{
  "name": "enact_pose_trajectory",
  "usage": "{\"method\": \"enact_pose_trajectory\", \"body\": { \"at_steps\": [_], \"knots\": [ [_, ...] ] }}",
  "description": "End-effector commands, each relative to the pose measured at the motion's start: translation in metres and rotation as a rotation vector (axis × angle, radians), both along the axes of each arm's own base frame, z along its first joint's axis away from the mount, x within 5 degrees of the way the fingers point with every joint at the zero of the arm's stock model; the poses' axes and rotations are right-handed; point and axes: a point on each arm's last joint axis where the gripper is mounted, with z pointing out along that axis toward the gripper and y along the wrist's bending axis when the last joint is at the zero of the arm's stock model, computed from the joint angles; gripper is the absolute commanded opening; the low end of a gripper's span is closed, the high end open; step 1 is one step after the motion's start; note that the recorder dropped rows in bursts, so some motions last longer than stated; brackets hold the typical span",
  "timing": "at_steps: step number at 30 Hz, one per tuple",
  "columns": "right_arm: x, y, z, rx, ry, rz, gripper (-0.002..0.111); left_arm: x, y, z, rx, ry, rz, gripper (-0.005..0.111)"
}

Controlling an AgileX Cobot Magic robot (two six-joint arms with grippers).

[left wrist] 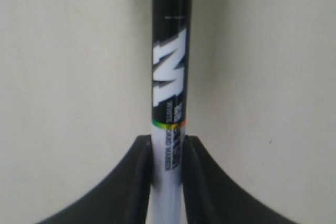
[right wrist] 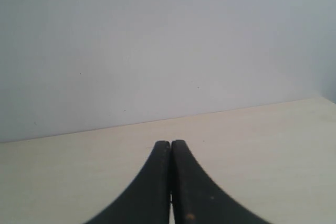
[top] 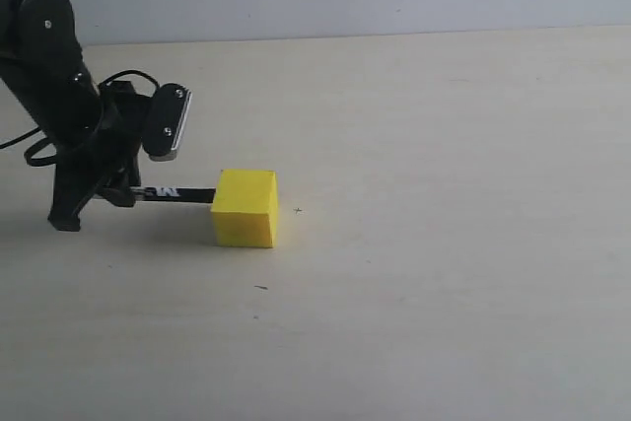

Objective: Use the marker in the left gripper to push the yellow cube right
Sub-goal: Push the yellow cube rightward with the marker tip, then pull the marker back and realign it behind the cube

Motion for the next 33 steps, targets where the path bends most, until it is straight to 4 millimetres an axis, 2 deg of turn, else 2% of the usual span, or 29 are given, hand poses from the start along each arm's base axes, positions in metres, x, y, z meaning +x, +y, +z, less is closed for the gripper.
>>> {"method": "enact_pose_trajectory", "body": {
  "at_steps": [1, 8, 33],
  "knots": [
    [0.000, 0.000, -0.001, 0.003, -0.010, -0.005, 0.000, -0.001, -0.017, 0.010, -0.022, 0.001, -0.019, 0.000],
    [0.000, 0.000, -0.001, 0.003, -0.010, -0.005, 0.000, 0.000, 0.010, 0.009, 0.014, 0.087, 0.096, 0.000],
    [0.000, 0.000, -0.001, 0.003, -0.010, -0.005, 0.000, -0.005, 0.008, 0.005, -0.009, 0.121, 0.100, 0.000]
  ]
}}
